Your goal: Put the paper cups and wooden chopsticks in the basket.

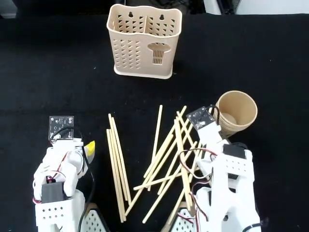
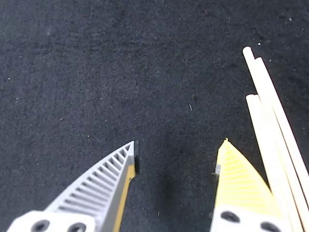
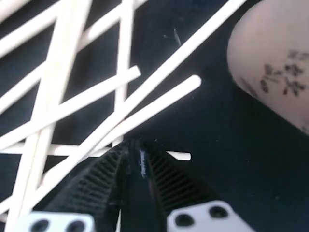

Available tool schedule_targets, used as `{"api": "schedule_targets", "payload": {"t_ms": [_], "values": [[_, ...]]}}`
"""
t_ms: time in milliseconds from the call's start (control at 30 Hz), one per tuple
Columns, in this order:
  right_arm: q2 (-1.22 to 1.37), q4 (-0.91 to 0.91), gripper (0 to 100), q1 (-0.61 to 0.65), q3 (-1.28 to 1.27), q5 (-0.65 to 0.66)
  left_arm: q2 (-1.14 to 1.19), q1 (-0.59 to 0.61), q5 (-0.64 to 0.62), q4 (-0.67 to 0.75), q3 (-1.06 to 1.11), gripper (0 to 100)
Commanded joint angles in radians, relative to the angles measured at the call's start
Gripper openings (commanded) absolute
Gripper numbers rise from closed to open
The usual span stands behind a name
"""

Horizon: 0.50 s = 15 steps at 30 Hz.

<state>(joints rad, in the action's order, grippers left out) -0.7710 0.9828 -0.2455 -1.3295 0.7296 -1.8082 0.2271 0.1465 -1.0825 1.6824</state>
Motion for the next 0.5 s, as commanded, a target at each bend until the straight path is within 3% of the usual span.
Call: {"api": "schedule_targets", "payload": {"t_ms": [0,233,467], "values": [[0.036,-0.012,1.5,0.018,0.038,-0.029,-0.008,-0.013,-0.003,-0.003,0.016,28],[0.065,-0.003,1.5,0.109,0.058,-0.035,-0.008,-0.013,-0.002,-0.003,0.016,28],[0.067,-0.009,1.5,0.35,0.114,-0.245,-0.008,-0.013,-0.002,-0.003,0.016,28]]}}
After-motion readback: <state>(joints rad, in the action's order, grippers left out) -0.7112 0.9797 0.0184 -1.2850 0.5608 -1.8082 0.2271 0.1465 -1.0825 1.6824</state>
